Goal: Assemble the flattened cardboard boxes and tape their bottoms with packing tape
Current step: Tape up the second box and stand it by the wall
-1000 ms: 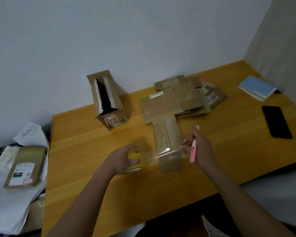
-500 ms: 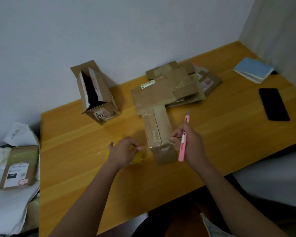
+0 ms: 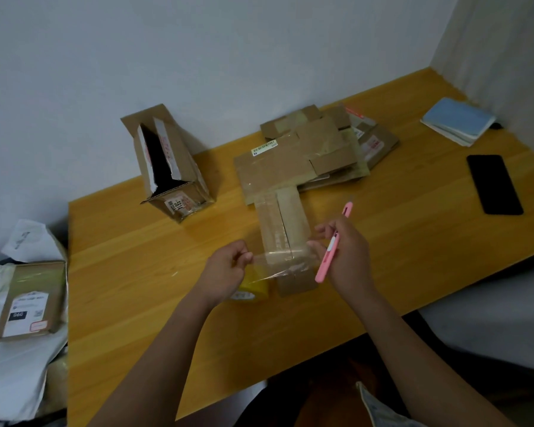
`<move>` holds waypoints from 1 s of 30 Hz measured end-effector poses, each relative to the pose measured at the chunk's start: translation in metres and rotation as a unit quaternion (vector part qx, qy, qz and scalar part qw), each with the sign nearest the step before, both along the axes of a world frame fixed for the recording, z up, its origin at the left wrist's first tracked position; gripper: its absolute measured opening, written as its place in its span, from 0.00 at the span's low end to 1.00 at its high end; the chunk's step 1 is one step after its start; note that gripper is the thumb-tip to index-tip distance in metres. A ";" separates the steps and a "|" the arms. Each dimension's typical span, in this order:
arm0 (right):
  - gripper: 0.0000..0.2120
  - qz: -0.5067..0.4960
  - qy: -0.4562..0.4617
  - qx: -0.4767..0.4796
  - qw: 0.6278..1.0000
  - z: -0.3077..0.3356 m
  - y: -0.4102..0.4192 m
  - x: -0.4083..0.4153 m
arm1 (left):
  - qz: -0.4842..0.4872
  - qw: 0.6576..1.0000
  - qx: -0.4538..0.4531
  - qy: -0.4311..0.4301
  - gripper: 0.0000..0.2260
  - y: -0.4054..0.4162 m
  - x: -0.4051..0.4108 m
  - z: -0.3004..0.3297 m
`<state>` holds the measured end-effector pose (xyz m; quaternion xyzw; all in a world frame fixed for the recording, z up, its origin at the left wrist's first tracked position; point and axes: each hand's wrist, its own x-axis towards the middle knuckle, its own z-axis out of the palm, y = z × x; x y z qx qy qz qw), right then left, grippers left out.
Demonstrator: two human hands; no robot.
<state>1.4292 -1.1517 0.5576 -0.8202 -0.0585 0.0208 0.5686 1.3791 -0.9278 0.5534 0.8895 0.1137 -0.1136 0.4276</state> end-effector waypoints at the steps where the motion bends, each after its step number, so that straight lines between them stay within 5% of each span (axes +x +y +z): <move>1: 0.16 -0.008 0.003 0.006 1.000 -0.001 -0.003 0.002 | -0.003 1.000 0.007 -0.006 0.09 -0.001 0.001 -0.002; 15: 0.15 -0.028 0.002 0.015 0.999 -0.020 -0.016 0.002 | -0.060 0.992 0.102 -0.047 0.15 -0.018 0.004 0.001; 30: 0.15 -0.023 -0.050 -0.005 0.998 -0.034 -0.008 0.008 | -0.059 0.984 0.155 -0.059 0.11 -0.014 0.005 0.000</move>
